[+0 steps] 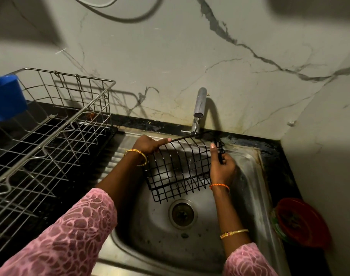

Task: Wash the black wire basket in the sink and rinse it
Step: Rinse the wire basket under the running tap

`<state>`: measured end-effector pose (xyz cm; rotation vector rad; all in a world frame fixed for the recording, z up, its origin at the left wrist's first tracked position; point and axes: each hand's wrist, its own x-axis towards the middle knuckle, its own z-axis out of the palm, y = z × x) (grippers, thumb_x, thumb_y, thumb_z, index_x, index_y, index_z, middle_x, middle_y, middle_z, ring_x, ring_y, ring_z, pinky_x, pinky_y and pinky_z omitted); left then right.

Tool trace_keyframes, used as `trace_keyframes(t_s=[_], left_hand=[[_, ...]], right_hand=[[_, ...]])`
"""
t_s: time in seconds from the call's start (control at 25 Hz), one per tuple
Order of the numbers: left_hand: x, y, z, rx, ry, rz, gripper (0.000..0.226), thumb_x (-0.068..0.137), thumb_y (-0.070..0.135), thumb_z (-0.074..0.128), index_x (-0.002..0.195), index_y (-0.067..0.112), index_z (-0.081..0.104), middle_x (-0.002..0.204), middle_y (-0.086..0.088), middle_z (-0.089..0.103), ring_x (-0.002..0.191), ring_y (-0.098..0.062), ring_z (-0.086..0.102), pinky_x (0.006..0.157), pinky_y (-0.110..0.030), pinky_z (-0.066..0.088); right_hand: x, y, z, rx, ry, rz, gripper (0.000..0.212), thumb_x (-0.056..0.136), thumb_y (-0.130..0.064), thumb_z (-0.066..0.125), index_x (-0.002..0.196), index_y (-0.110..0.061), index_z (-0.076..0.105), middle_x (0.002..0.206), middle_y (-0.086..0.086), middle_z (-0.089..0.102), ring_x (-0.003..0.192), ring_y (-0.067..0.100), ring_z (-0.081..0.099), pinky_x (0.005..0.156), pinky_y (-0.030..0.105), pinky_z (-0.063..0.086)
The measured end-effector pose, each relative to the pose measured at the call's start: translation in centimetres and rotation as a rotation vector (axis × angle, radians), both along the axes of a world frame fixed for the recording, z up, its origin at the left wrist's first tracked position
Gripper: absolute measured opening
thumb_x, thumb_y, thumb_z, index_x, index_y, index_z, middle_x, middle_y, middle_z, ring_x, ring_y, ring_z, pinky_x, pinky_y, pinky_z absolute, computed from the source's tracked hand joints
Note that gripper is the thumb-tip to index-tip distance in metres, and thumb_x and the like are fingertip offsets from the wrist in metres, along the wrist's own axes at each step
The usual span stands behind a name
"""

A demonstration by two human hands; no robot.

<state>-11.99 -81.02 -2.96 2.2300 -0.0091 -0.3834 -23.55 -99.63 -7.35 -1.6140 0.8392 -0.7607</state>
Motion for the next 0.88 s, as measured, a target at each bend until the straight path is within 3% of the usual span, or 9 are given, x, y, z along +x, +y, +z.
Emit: trace_keyframes(t_s=[0.16,0.28,0.4,0.48,0.52,0.6,0.64,0.76,0.88], left_hand=[[-0.3,-0.5,0.1,-0.119,-0.118,-0.049,0.064,0.064,0.066,0.071,0.043,0.013,0.044,0.043,-0.002,0.039,0.043,-0.015,0.034,0.055,-0.028,0.032],[-0.7,-0.8,0.9,-0.201,-0.210,-0.061,0.066,0.057,0.070,0.072,0.039,0.020,0.033,0.038,0.004,0.033,0.039,-0.014,0.028,0.055,-0.029,0.036],[-2.1,-1.0,1.5,-0.190,-0.380,-0.025,0.069,0.053,0.073,0.071,0.037,0.020,0.029,0.038,0.004,0.029,0.040,-0.014,0.025,0.053,-0.030,0.031],[-4.0,-0.8,1.4,-0.128,-0.496,-0.023,0.063,0.058,0.067,0.071,0.038,0.020,0.036,0.038,0.005,0.034,0.040,-0.012,0.030,0.049,-0.028,0.031],[-5.2,-0.6,1.1,-0.081,-0.570,-0.034,0.059,0.060,0.066,0.071,0.038,0.021,0.039,0.037,0.007,0.036,0.039,-0.010,0.033,0.047,-0.026,0.032],[-7.4,0.2,0.2,0.006,-0.776,-0.065,0.057,0.064,0.066,0.069,0.039,0.025,0.039,0.036,0.012,0.036,0.036,-0.004,0.033,0.043,-0.020,0.028],[-8.3,0.7,-0.5,0.036,-0.898,-0.084,0.057,0.067,0.066,0.068,0.040,0.025,0.039,0.036,0.012,0.036,0.035,-0.004,0.033,0.042,-0.018,0.026],[-9.9,1.5,-2.6,0.124,-1.227,-0.180,0.062,0.078,0.063,0.063,0.039,0.018,0.044,0.035,0.004,0.040,0.033,-0.009,0.037,0.042,-0.017,0.026],[-11.1,1.9,-3.5,0.176,-1.401,-0.206,0.061,0.086,0.055,0.060,0.040,0.017,0.043,0.036,0.002,0.038,0.035,-0.012,0.036,0.043,-0.021,0.027]], right_hand=[[-0.7,0.1,-0.1,0.060,-0.201,-0.007,0.032,0.079,-0.046,0.065,0.061,-0.023,0.050,0.059,-0.005,0.050,0.056,0.009,0.045,0.056,0.028,0.040],[-1.5,0.1,-0.3,0.098,-0.297,0.012,0.030,0.081,-0.051,0.058,0.069,-0.024,0.055,0.064,-0.004,0.050,0.059,0.012,0.045,0.055,0.029,0.039],[-1.6,0.2,0.5,0.343,-0.336,-0.072,0.026,0.079,-0.051,0.049,0.073,-0.026,0.057,0.072,-0.007,0.053,0.065,0.007,0.048,0.057,0.026,0.038],[-1.4,-0.2,0.7,0.547,-0.342,-0.066,0.041,0.071,-0.061,0.049,0.085,-0.025,0.059,0.084,-0.002,0.058,0.078,0.012,0.053,0.065,0.029,0.041],[-1.2,-0.5,0.4,0.623,-0.313,-0.035,0.056,0.065,-0.068,0.049,0.100,-0.025,0.060,0.100,0.001,0.059,0.092,0.015,0.054,0.074,0.033,0.043],[-1.4,-0.9,0.2,0.739,-0.222,0.052,0.081,0.056,-0.078,0.053,0.125,-0.036,0.050,0.134,0.000,0.047,0.119,0.022,0.044,0.091,0.046,0.040],[-1.6,-1.3,-0.2,0.780,-0.159,0.097,0.091,0.049,-0.083,0.055,0.129,-0.040,0.047,0.139,-0.001,0.042,0.124,0.026,0.040,0.093,0.050,0.039],[-2.9,-2.6,-0.2,0.879,0.026,0.284,0.100,0.044,-0.089,0.051,0.125,-0.030,0.054,0.126,0.008,0.054,0.117,0.034,0.047,0.095,0.054,0.041],[-4.1,-3.9,0.1,0.944,0.040,0.439,0.061,0.070,-0.064,0.055,0.105,-0.016,0.066,0.096,0.010,0.068,0.090,0.029,0.060,0.084,0.039,0.048]])
